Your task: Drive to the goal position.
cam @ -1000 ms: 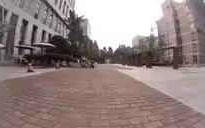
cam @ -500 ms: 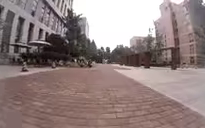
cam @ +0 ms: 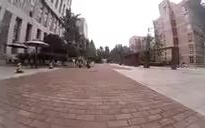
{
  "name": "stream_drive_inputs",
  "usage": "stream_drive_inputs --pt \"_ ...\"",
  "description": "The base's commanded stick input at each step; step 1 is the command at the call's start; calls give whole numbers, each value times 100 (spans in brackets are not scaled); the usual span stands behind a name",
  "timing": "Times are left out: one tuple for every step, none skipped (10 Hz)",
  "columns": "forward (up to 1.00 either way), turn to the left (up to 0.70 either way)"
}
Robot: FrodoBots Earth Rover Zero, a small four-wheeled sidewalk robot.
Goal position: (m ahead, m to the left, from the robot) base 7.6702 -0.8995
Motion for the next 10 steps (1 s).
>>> stream_drive_inputs --pt "70 0" --pt "70 0" --pt "70 0" --pt "70 0" --pt "70 0" --pt "70 0" --pt "70 0" --pt "70 0" --pt "70 0" --pt "70 0"
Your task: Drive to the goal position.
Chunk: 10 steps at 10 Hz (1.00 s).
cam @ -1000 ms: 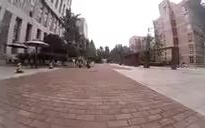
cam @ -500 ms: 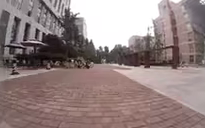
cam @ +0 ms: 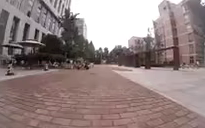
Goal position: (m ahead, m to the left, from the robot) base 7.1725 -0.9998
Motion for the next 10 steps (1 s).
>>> stream_drive_inputs --pt "70 0" --pt "70 0" --pt "70 0" --pt "70 0" --pt "70 0" --pt "70 0" --pt "70 0" --pt "70 0" --pt "70 0" --pt "70 0"
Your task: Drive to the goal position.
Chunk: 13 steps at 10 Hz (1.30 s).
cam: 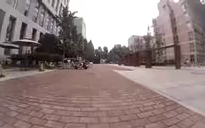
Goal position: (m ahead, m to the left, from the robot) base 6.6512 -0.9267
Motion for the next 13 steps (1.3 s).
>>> stream_drive_inputs --pt "70 0" --pt "70 0" --pt "70 0" --pt "70 0" --pt "70 0" --pt "70 0" --pt "70 0" --pt "70 0" --pt "70 0" --pt "70 0" --pt "70 0" --pt "70 0" --pt "70 0"
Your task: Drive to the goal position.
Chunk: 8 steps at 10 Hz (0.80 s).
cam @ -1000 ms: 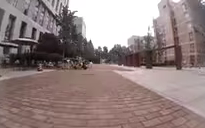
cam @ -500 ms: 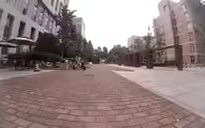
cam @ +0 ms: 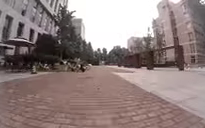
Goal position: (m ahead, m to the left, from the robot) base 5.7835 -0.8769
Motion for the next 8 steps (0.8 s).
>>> stream_drive_inputs --pt "70 0" --pt "70 0" --pt "70 0" --pt "70 0" --pt "70 0" --pt "70 0" --pt "70 0" --pt "70 0"
